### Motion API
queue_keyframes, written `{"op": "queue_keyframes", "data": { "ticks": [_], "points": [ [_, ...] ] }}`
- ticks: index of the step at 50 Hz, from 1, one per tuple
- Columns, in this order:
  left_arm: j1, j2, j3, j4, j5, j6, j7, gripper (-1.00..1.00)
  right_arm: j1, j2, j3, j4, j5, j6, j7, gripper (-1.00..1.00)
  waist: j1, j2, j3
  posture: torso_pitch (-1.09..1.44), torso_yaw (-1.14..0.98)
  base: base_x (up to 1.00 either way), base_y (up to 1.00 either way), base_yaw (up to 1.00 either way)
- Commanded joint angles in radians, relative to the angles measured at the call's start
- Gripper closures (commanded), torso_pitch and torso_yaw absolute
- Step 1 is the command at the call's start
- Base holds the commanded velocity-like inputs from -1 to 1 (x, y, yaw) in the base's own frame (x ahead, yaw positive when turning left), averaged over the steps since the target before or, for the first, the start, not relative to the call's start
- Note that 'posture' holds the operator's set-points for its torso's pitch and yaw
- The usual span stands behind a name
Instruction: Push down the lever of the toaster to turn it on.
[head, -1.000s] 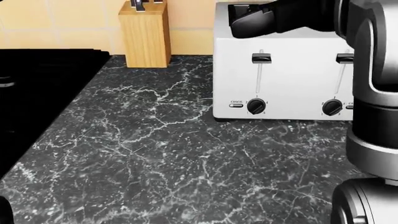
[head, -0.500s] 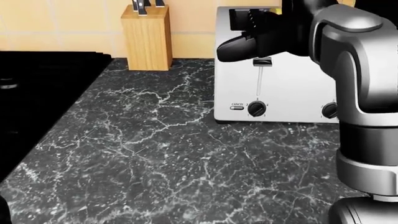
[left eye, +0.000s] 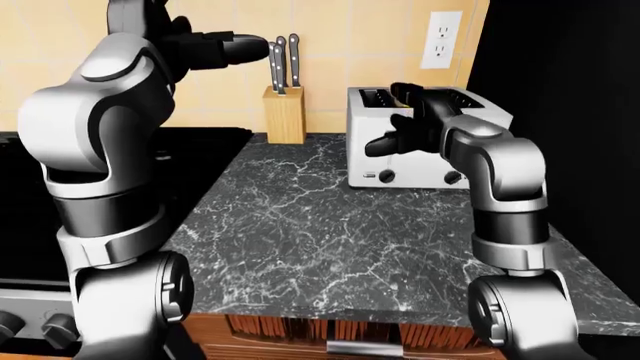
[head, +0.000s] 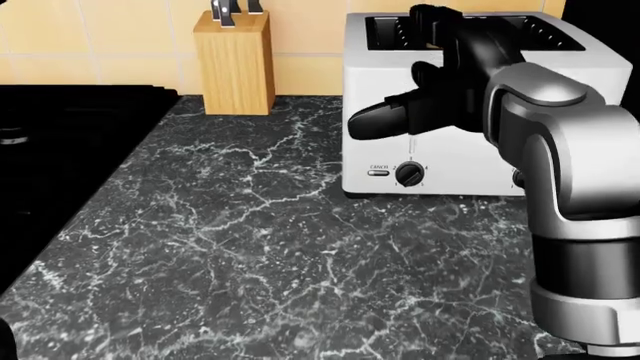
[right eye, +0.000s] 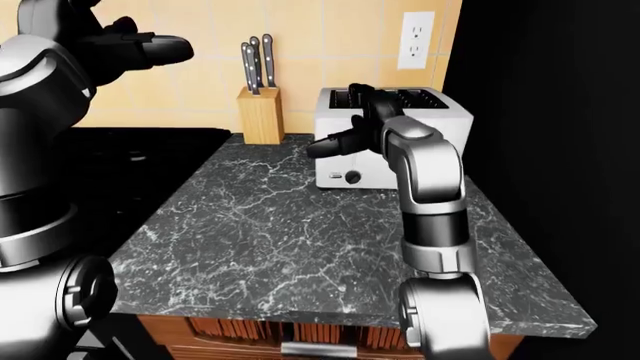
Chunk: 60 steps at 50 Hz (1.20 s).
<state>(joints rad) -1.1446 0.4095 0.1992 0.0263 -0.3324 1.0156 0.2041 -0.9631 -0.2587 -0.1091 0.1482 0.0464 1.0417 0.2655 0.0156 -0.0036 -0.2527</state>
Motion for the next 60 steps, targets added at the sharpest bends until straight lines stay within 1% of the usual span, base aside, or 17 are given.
{"op": "queue_keyframes", "data": {
  "ticks": [1,7,22,27,30,38,45,54,60],
  "points": [
    [-0.034,0.008,0.003,-0.019,0.0,-0.03,-0.001,-1.0,-0.031,-0.004,-0.004,0.013,0.001,-0.06,-0.008,-1.0,0.002,0.001,-0.011,-0.37,0.0,0.0,0.0,0.0],
    [-0.028,0.009,0.003,-0.009,0.001,-0.042,-0.004,-1.0,-0.008,0.007,-0.001,0.06,0.008,-0.114,-0.011,-1.0,-0.003,0.002,-0.013,-0.37,0.0,0.0,0.0,0.0],
    [-0.026,0.008,0.004,-0.007,0.001,-0.043,-0.005,-1.0,0.028,0.034,0.008,0.162,0.017,-0.223,-0.017,-1.0,-0.005,0.004,-0.011,-0.37,0.0,0.0,0.0,0.0],
    [-0.022,0.009,0.006,-0.012,-0.002,-0.043,-0.006,-1.0,0.076,0.029,-0.006,0.13,0.031,-0.235,-0.022,-1.0,-0.004,0.003,-0.011,-0.37,0.0,0.0,0.0,0.0],
    [-0.017,0.007,0.004,-0.015,-0.002,-0.044,-0.004,-1.0,0.093,0.034,-0.006,0.152,0.039,-0.266,-0.025,-1.0,-0.002,0.003,-0.011,-0.37,0.0,0.0,0.0,0.0],
    [-0.014,0.012,0.009,-0.012,-0.007,-0.047,-0.007,-1.0,0.144,0.05,-0.006,0.24,0.058,-0.387,-0.025,-1.0,-0.007,0.003,-0.016,-0.37,0.0,0.0,0.0,0.0],
    [-0.029,0.025,0.013,0.007,-0.013,-0.049,-0.007,-1.0,0.182,0.066,-0.004,0.345,0.075,-0.509,-0.022,-1.0,-0.011,0.004,-0.015,-0.37,0.0,0.0,0.0,0.0],
    [-0.034,0.031,0.013,0.016,-0.021,-0.051,-0.004,-1.0,0.196,0.085,0.002,0.512,0.088,-0.647,-0.011,-1.0,-0.01,0.004,-0.013,-0.37,0.0,0.0,0.0,0.0],
    [-0.034,0.038,0.016,0.025,-0.023,-0.057,-0.006,-1.0,0.201,0.092,0.004,0.583,0.096,-0.709,-0.004,-1.0,-0.006,0.003,-0.011,-0.37,0.0,0.0,0.0,0.0]
  ]
}}
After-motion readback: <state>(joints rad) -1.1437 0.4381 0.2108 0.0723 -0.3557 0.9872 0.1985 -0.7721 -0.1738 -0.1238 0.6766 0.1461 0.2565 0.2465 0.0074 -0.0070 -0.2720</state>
